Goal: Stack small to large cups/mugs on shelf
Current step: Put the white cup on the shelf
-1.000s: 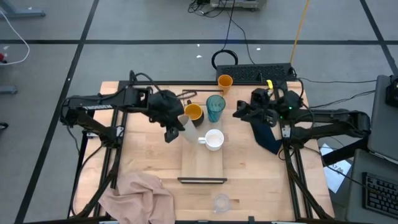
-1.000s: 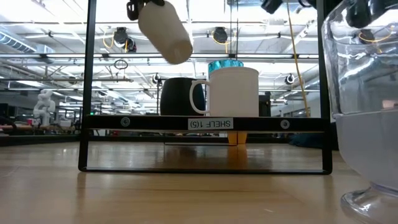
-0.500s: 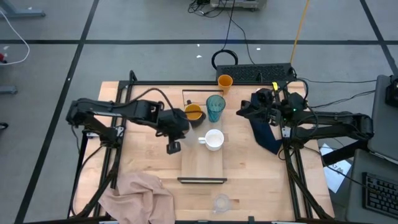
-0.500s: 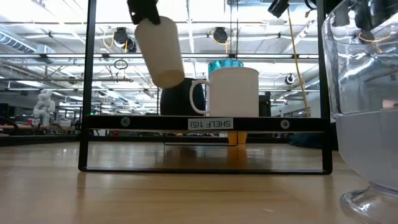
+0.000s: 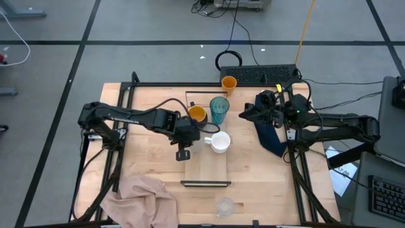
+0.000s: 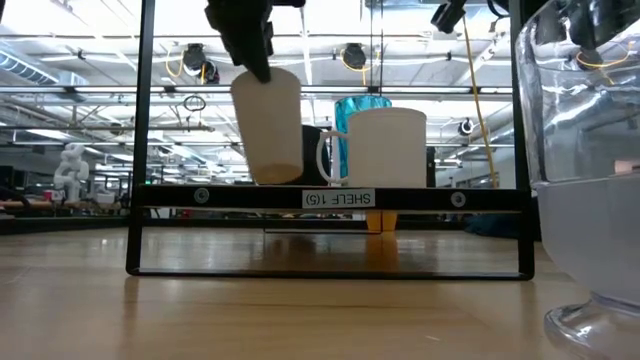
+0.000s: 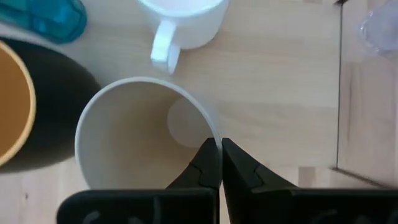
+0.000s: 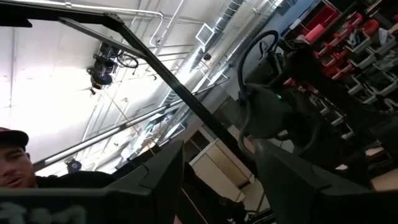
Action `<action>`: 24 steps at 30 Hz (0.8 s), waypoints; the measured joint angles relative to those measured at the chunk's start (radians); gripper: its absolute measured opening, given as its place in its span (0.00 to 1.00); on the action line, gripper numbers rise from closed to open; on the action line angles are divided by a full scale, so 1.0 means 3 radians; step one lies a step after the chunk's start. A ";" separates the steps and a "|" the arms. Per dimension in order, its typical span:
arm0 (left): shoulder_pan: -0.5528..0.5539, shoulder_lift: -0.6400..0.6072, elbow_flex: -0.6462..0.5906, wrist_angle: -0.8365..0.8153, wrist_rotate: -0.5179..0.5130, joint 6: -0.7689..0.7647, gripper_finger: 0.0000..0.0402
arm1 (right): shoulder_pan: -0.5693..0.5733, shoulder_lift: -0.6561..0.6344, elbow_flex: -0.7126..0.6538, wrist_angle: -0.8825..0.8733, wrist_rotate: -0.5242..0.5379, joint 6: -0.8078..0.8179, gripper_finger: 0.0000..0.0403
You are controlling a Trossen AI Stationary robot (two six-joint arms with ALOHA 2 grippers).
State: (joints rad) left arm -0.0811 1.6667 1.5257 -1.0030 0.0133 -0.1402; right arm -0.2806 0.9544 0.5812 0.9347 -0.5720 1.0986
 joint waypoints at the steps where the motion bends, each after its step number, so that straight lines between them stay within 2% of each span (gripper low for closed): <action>1: 0.0000 0.0004 -0.0002 -0.0028 -0.0001 0.0004 0.00 | 0.0000 -0.0001 0.0000 0.0002 0.0000 0.0016 0.46; 5: -0.0001 0.0049 -0.0004 0.0000 -0.0125 0.0024 0.00 | 0.0001 -0.0003 0.0000 0.0021 0.0000 0.0026 0.46; 24: -0.0035 0.0061 -0.0004 0.0040 -0.0229 0.0101 0.00 | 0.0003 -0.0003 0.0001 0.0020 0.0000 0.0026 0.46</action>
State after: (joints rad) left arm -0.0917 1.6849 1.5246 -0.9910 -0.0554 -0.1098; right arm -0.2798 0.9535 0.5816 0.9405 -0.5720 1.1065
